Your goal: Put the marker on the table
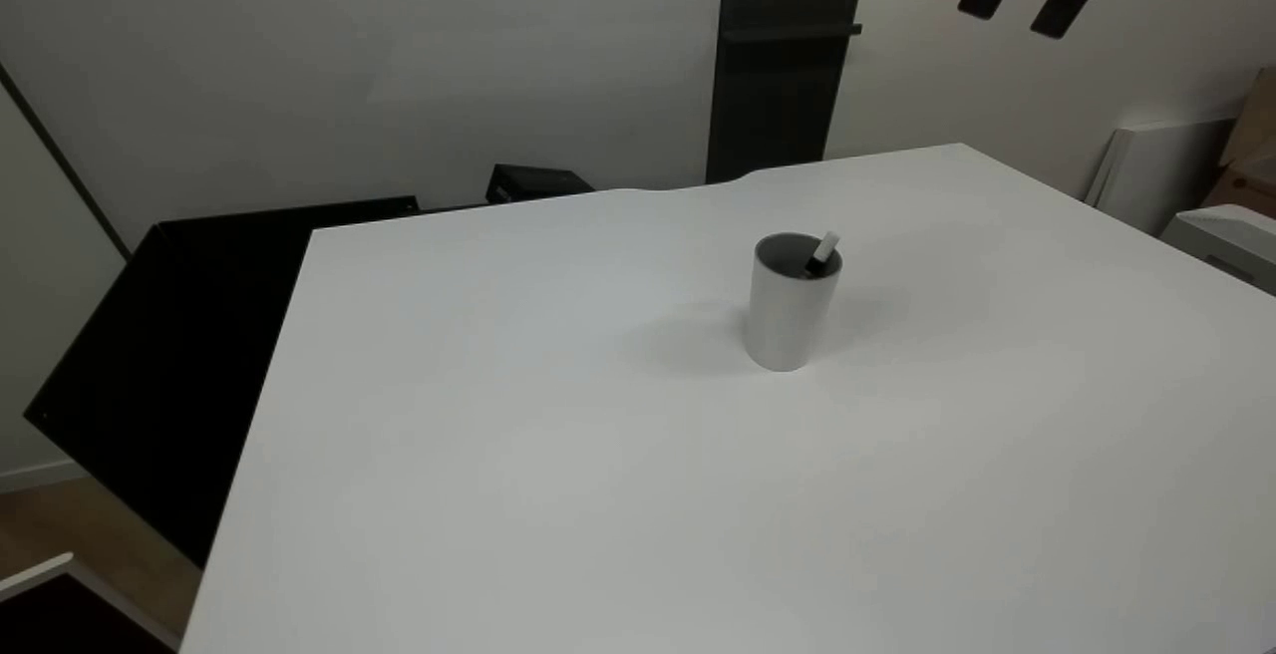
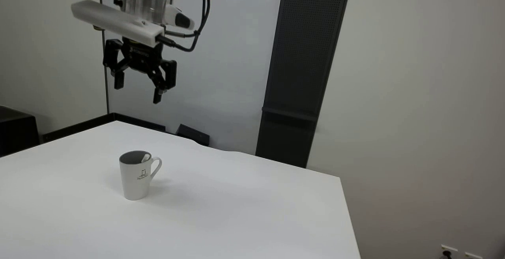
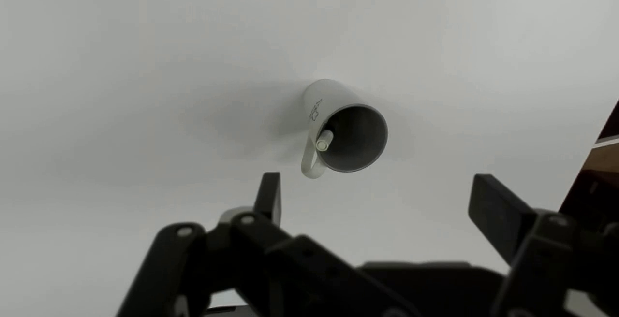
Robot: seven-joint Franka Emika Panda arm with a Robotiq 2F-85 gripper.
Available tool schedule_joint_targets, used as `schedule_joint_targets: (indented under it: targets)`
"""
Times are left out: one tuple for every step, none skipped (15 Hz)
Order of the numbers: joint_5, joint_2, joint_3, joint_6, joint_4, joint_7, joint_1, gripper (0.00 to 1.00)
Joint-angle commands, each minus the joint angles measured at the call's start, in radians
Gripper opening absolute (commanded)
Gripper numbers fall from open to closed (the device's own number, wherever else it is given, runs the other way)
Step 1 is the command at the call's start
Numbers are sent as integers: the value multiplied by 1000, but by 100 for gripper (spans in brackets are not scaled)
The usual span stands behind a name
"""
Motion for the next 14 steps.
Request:
schedule_joint_targets:
  targets:
    - [34, 60, 24, 23, 27, -33, -13, 100]
    - [37, 70, 29, 29, 23, -38, -14, 100]
    - [33, 78, 33, 28, 21, -35, -16, 100]
    - [25, 77, 33, -10, 21, -8, -21, 100]
    - [13, 66, 38, 24, 1, -20, -20, 100]
    - [13, 72, 39, 17, 1, -20, -22, 100]
    - [13, 75, 39, 14, 1, -20, -23, 100]
    - [13, 75, 39, 13, 1, -20, -24, 100]
    - [13, 75, 39, 12, 1, -20, -25, 100]
    - [13, 75, 39, 12, 1, -20, -25, 100]
    - [13, 75, 39, 12, 1, -20, -25, 100]
    - [2, 69, 41, 47, -13, -24, -23, 100]
    - [7, 71, 42, 79, -18, -47, -24, 100]
    - [7, 77, 43, 119, -23, -58, -24, 100]
